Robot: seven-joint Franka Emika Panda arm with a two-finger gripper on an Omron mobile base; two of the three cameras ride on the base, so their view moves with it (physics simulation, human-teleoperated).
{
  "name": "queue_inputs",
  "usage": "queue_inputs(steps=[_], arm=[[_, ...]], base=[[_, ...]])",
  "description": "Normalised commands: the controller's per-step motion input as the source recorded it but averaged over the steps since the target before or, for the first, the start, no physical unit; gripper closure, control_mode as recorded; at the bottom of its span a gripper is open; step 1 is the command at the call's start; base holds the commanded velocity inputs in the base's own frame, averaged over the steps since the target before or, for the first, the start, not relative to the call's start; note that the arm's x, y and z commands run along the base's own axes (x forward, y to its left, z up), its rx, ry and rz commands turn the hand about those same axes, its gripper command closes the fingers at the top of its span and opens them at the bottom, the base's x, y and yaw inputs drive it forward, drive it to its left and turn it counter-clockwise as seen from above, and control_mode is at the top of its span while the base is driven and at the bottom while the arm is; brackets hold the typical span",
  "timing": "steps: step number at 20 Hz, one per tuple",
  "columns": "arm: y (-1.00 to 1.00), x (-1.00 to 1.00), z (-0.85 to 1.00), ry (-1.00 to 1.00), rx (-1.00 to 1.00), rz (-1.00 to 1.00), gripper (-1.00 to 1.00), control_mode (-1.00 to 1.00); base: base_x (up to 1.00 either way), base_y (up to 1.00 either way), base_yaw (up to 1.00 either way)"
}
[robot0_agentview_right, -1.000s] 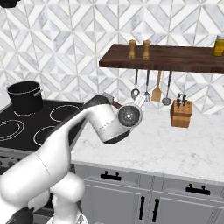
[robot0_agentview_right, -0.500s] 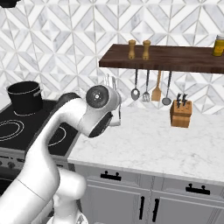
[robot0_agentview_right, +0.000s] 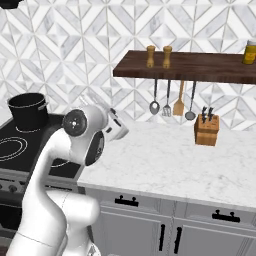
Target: Put the eggplant and squash in the pot. Retrieve the spatula and lightly stir the vegetables in the pot.
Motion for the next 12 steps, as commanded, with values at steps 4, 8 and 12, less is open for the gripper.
queue_inputs(steps=[4, 8, 12], arm=[[0.21, 0.00, 0.32, -0.11, -0.86, 0.51, 1.00, -1.00], [0.33, 0.00, 0.55, 0.02, -0.77, 0.35, 1.00, -1.00], [0.23, -0.16, 0.78, 0.01, -0.66, 0.31, 1.00, -1.00]], base=[[0.00, 0.00, 0.00], [0.00, 0.00, 0.00], [0.00, 0.00, 0.00]])
